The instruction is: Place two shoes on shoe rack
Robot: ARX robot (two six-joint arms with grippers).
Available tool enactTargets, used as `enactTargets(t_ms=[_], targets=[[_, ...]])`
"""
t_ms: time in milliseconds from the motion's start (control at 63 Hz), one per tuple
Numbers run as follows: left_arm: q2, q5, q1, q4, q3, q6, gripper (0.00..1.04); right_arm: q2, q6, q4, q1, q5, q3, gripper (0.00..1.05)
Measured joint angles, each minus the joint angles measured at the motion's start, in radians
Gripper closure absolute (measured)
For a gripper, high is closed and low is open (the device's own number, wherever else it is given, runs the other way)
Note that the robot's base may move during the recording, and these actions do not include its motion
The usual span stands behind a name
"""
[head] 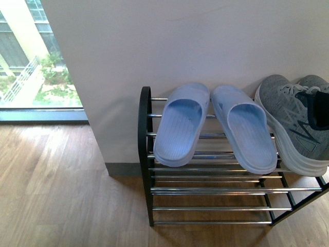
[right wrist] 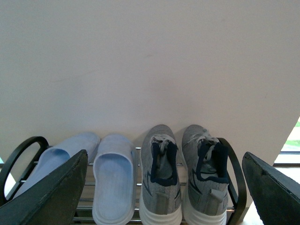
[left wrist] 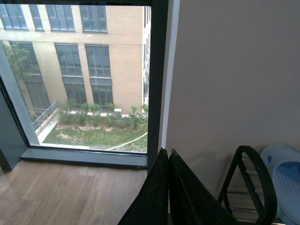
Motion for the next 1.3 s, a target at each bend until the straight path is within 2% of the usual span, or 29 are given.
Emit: enactTargets(t_ms=[143, 476, 1302], targets=[[0.000, 0.000, 0.000, 0.000, 0.000, 0.000, 0.62, 0.000, 0.000, 0.000, 0.000, 0.000, 0.000, 0.09], [0.000, -0.003, 0.000, 0.000, 0.000, 0.000, 0.08, 0.000, 0.000, 0.000, 0.000, -0.004, 0.000, 0.09], [0.000, 0.000, 0.001, 0.000, 0.000, 0.004, 0.09, -0.001, 0.003, -0.003, 0.001, 0.003, 0.000, 0.09]])
